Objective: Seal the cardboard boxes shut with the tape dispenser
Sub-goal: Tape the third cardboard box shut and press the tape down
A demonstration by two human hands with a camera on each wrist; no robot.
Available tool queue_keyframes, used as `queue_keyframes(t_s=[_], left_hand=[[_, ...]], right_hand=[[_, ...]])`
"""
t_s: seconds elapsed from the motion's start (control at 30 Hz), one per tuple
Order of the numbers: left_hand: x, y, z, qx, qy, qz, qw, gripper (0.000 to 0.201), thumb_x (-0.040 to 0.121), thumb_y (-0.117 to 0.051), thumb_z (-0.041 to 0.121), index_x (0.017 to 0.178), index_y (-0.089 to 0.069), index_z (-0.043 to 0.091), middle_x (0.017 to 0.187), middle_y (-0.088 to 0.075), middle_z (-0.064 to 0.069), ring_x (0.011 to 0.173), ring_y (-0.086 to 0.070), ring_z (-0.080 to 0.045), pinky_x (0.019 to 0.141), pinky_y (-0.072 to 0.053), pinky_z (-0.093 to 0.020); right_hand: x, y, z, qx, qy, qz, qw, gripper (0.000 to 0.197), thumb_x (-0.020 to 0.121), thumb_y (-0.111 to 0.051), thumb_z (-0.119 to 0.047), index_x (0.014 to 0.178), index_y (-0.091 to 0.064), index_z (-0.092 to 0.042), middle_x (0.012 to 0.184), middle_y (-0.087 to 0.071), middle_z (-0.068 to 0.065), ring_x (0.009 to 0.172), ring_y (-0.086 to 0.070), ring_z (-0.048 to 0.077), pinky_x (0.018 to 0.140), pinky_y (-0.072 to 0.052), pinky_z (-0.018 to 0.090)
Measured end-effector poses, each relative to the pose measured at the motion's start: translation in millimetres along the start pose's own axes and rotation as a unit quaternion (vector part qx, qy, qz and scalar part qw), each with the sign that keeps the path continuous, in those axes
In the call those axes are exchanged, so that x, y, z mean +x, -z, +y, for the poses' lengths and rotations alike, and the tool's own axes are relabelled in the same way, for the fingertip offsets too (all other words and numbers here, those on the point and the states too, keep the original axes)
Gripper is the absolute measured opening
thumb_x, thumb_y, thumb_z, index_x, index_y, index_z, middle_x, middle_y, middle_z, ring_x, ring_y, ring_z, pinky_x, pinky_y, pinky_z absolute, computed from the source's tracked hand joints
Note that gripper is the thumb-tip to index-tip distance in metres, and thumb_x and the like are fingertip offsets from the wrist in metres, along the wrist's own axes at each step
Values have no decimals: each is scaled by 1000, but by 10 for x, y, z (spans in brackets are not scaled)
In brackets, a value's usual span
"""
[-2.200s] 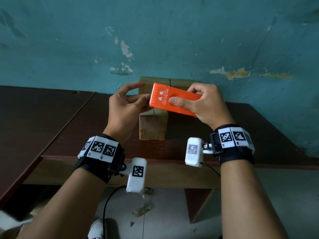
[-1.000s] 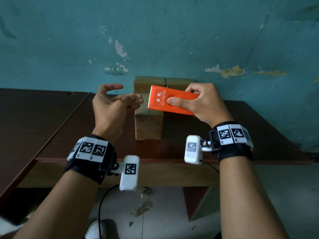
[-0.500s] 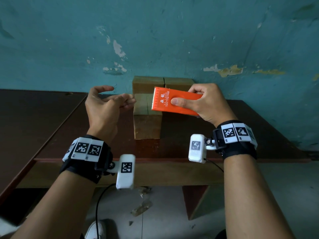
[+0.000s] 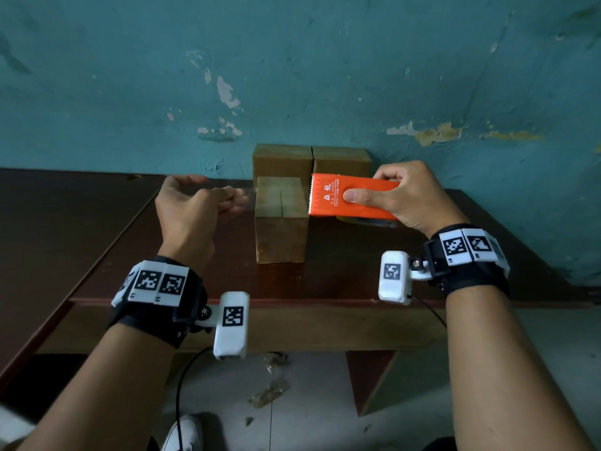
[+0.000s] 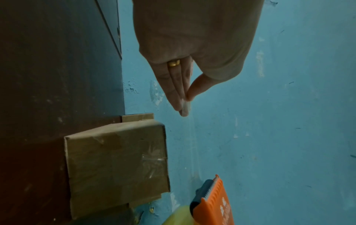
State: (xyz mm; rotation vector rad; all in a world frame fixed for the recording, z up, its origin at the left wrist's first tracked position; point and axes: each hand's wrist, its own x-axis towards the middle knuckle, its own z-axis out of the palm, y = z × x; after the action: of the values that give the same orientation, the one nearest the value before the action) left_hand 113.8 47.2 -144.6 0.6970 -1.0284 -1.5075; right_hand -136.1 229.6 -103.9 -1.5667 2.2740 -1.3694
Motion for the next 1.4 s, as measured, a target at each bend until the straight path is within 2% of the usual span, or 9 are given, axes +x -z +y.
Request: queue_keyframes(t_s=[0.1, 0.27, 0.4, 0.5, 0.63, 0.83, 1.03, 1.2, 1.4], left_hand=[[3, 2, -12, -3, 25, 9, 1000, 43, 85, -68, -19, 114, -49, 7, 81, -77, -27, 74, -79, -36, 62, -64, -37], [52, 62, 13, 22, 57, 43, 997, 25, 86, -69, -14, 104, -60, 0, 80, -77, -26, 62, -77, -26, 59, -64, -32], [70, 117, -1, 49, 93, 32, 994, 25, 90, -73, -5, 114, -66, -12, 88, -78, -26, 69, -78, -24, 66, -64, -31], [32, 95, -1, 53, 105, 29, 993, 19, 92, -77, -1, 107, -64, -1, 89, -79, -22, 70, -79, -23, 64, -64, -30], [-3, 81, -22, 57, 102, 26, 993, 37, 85, -85, -2, 113, -60, 4, 85, -80, -18, 77, -81, -25, 64, -63, -29], [-30, 92, -23, 55, 103, 20, 993, 33, 89, -80, -4, 110, -58, 7, 75, -79, -15, 76, -81, -25, 63, -63, -28], [5, 124, -73, 57, 107, 29, 992, 42, 89, -80, -5, 122, -57, 3, 75, -79, -15, 78, -81, -27, 64, -63, -28], [10, 129, -115, 50, 128, 31, 990, 43, 88, -80, -6, 123, -56, 3, 78, -79, -18, 80, -81, -27, 66, -65, -30], [7, 132, -179, 58, 155, 35, 986, 41, 88, -81, -3, 121, -58, 4, 82, -80, -18, 76, -81, -23, 66, -65, -29]], right_hand=[[15, 10, 12, -4, -2, -14, 1000, 54, 64, -87, -66, 71, -71, -14, 69, -69, -2, 63, -65, 8, 65, -51, 31], [92, 96, 60, -12, -21, -37, 999, 55, 65, -85, -68, 72, -72, -15, 63, -69, -7, 59, -64, 5, 64, -49, 29], [154, 123, 104, -16, -37, -64, 997, 66, 62, -83, -73, 76, -75, -9, 67, -71, 2, 62, -67, 13, 68, -50, 32], [176, 149, 131, -12, -58, -94, 994, 65, 63, -82, -73, 73, -75, -9, 69, -71, 10, 63, -67, 18, 70, -49, 34], [195, 189, 159, -2, -71, -106, 992, 73, 68, -81, -69, 84, -77, 1, 81, -72, 25, 65, -66, 21, 71, -47, 34], [229, 171, 188, -10, -83, -129, 988, 71, 68, -80, -69, 87, -79, 0, 79, -74, 20, 63, -68, 17, 69, -49, 31], [264, 104, 252, -7, -92, -145, 985, 73, 66, -81, -72, 87, -79, -2, 79, -76, 16, 65, -70, 19, 72, -51, 32], [275, 80, 364, -6, -111, -162, 981, 80, 63, -80, -79, 91, -80, -4, 86, -78, 19, 73, -74, 28, 77, -53, 37], [241, -48, 483, 1, -136, -189, 973, 90, 58, -80, -87, 97, -81, -6, 94, -78, 21, 93, -75, 43, 85, -56, 42]])
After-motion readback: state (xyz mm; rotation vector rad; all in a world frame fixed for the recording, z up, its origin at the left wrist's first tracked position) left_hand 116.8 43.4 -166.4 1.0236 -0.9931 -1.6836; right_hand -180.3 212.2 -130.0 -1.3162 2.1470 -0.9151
